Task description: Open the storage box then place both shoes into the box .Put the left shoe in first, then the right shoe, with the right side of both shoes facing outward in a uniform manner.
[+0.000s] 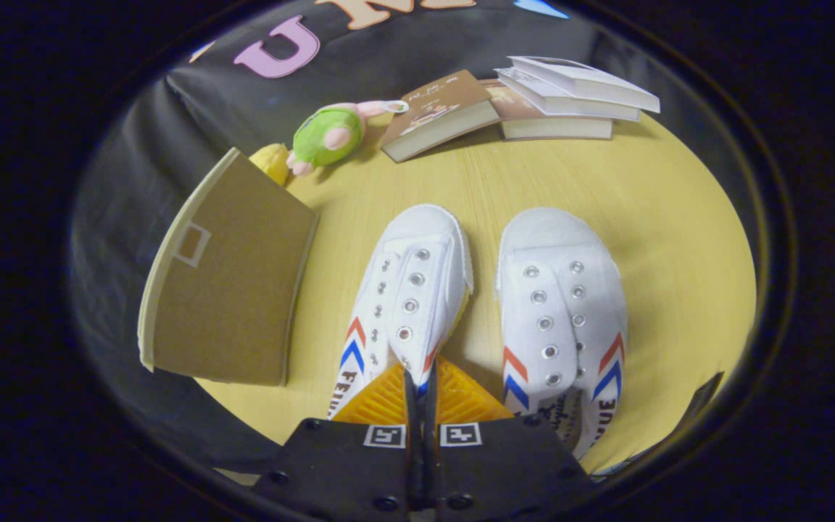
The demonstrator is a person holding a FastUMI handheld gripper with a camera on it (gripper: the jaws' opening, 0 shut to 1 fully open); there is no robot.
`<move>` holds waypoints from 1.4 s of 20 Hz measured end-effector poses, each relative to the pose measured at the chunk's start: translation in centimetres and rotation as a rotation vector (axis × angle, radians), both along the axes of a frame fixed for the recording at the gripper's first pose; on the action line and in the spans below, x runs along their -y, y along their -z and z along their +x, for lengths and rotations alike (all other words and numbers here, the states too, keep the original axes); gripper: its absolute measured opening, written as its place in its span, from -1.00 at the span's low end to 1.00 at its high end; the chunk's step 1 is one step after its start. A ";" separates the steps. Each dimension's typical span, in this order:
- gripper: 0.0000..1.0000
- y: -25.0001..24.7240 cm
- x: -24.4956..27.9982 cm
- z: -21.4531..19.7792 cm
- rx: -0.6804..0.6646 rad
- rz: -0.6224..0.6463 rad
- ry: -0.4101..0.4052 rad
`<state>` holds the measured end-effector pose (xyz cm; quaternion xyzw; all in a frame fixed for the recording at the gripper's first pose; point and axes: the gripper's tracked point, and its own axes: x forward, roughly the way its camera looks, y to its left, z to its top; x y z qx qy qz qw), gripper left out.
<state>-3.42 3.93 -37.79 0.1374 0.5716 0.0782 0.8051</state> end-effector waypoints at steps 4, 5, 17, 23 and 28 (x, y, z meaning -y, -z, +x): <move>-0.93 -2.7 -1.3 0.5 0.010 0.083 0.054; -0.93 -3.6 -1.7 0.7 0.019 0.098 0.064; -0.93 -15.6 -9.3 5.7 0.170 0.255 0.042; -0.93 -17.5 -14.5 6.2 0.205 0.264 -0.048; -0.93 -16.6 -19.6 6.1 0.185 0.280 -0.101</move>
